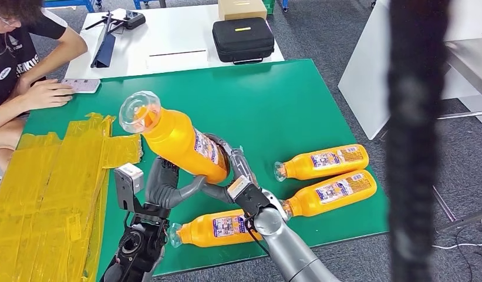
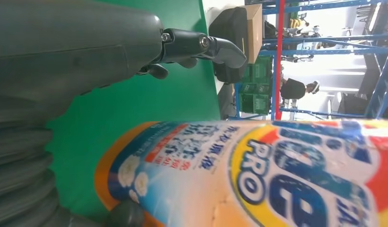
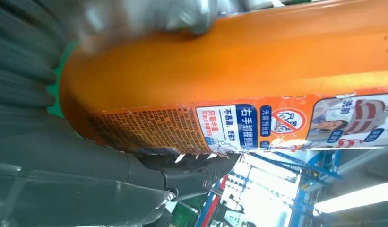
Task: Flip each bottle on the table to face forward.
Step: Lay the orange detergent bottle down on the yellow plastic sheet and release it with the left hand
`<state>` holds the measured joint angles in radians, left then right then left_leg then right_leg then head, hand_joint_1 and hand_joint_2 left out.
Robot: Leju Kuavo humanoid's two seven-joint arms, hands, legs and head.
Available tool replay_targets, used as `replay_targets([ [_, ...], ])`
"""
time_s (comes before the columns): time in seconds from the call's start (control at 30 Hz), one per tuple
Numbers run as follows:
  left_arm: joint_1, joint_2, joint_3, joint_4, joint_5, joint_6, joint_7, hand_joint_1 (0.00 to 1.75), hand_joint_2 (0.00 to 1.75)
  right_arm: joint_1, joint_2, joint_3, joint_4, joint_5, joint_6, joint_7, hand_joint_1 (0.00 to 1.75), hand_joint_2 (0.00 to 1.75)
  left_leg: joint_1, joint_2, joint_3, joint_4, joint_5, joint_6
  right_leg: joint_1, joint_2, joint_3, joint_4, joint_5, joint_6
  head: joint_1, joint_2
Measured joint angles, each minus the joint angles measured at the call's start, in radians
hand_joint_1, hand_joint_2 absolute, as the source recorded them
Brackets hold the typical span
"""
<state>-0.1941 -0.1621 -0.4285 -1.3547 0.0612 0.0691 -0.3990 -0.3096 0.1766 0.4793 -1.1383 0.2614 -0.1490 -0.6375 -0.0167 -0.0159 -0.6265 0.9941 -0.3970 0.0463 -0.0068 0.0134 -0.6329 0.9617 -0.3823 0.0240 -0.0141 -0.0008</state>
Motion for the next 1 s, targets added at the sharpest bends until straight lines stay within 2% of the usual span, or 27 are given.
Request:
replay_targets([
  [0.57, -0.018, -0.002, 0.007, 0.003, 0.032, -0.019, -0.010, 0.00, 1.75, -0.035, -0.001, 0.059, 0.144, 0.020, -0.009, 0.041, 1.75, 1.75, 0.000, 0.000, 0.000, 0.000, 0.000, 0.000, 0.000, 0.000, 0.000, 0.000, 0.000, 0.000, 0.000, 0.000],
  [1.0, -0.016, 0.008, 0.005, -0.096, 0.069, -0.035, 0.000, 0.01, 1.75, -0.050, 0.002, 0.059, 0.221, 0.049, -0.046, 0.056, 1.75, 1.75, 0.000, 0.000, 0.000, 0.000, 0.000, 0.000, 0.000, 0.000, 0.000, 0.000, 0.000, 0.000, 0.000, 0.000],
])
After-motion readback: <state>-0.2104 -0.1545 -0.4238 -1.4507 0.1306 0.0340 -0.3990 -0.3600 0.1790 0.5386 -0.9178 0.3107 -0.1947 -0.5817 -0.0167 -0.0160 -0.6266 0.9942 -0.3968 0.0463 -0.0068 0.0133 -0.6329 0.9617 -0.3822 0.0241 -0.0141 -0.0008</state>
